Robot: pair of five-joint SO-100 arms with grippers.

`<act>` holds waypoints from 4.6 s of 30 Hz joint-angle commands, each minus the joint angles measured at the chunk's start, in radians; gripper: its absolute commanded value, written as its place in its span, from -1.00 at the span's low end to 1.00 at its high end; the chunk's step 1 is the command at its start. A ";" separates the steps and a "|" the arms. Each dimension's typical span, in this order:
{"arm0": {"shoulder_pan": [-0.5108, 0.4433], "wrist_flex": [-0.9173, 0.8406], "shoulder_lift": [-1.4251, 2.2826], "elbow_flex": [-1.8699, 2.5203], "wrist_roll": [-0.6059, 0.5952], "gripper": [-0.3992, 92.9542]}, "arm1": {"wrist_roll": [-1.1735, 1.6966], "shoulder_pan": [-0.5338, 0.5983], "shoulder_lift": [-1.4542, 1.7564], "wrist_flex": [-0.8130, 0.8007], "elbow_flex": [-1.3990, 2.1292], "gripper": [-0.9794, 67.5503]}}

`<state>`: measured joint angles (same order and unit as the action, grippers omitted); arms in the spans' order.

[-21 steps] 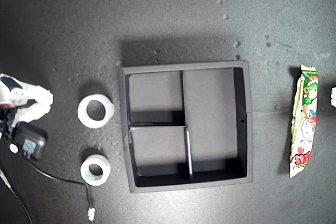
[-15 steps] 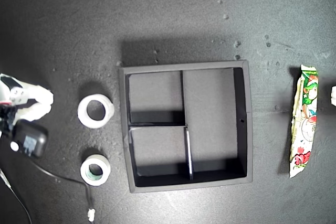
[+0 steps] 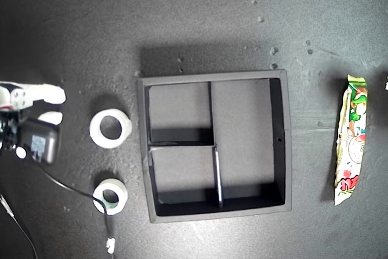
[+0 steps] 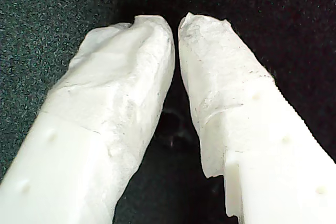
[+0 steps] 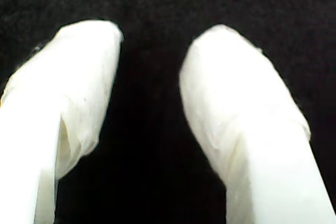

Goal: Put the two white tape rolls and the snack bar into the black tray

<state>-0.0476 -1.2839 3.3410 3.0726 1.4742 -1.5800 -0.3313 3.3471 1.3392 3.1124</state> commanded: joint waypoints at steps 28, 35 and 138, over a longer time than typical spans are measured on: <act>-0.175 0.383 -0.615 -0.509 -0.261 -0.73 | -0.272 0.072 0.002 -0.347 0.012 -0.03; -0.196 0.397 -0.767 -0.569 -0.270 -0.73 | -0.302 0.061 0.002 -0.457 0.012 0.09; -0.031 0.057 -1.931 -1.787 -0.538 -0.84 | 0.946 0.588 -1.578 -0.371 -0.911 -0.97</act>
<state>-0.0813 -1.2226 1.3852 1.3407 0.9434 -0.6289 0.2700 1.7656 0.9695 2.2120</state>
